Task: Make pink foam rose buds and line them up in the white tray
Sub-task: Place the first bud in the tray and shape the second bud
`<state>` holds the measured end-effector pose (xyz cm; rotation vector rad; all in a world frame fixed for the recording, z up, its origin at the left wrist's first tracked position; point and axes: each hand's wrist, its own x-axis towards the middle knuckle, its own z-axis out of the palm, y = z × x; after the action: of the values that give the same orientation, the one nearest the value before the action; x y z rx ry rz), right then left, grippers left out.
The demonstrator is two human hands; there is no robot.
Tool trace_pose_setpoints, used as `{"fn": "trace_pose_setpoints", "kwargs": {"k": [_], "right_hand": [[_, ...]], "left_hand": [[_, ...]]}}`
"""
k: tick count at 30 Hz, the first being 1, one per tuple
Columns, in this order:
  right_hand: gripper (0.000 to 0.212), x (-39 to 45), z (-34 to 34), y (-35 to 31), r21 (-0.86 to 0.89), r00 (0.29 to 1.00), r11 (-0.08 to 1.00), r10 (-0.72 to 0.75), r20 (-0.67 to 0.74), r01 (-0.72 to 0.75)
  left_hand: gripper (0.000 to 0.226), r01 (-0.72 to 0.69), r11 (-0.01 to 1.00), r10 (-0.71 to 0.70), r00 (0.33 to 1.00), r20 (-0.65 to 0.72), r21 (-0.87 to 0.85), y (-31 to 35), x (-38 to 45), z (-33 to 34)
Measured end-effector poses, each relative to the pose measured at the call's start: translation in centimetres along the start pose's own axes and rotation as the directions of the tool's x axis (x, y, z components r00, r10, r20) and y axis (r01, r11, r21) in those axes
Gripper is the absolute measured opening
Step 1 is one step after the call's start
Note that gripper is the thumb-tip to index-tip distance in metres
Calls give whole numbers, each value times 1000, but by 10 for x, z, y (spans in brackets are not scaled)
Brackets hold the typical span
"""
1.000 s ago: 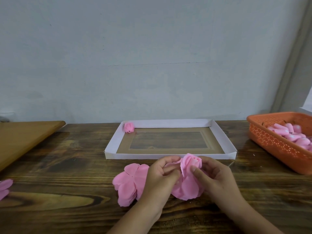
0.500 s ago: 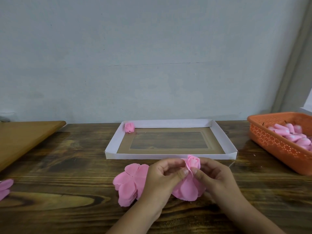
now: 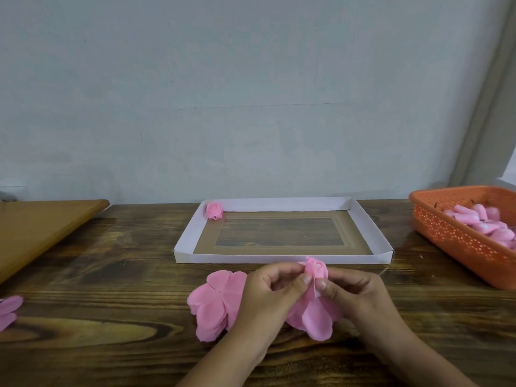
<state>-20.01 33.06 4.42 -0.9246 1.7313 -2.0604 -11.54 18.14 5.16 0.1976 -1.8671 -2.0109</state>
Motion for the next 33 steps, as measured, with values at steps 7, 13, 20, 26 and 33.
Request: {"fn": "trace_pose_setpoints", "kwargs": {"k": [7, 13, 20, 26, 33], "right_hand": [[25, -1, -1, 0, -31, 996, 1000, -3, 88, 6], [27, -1, -2, 1, -56, 997, 998, 0, 75, 4], [26, 1, -3, 4, -96, 998, 995, 4, 63, 2], [23, 1, -3, 5, -58, 1000, 998, -2, 28, 4], [17, 2, -2, 4, 6, 999, 999, -37, 10, 37]], "left_hand": [[29, 10, 1000, -10, 1000, -4, -12, 4, 0, -2], [21, -6, 1000, 6, 998, 66, 8, 4, -1, -4], [21, 2, 998, -8, 995, 95, 70, 6, -1, -5], [18, 14, 996, -23, 994, 106, 87, 5, 0, -6], [19, 15, 999, -20, 995, 102, 52, 3, 1, -6]]}}
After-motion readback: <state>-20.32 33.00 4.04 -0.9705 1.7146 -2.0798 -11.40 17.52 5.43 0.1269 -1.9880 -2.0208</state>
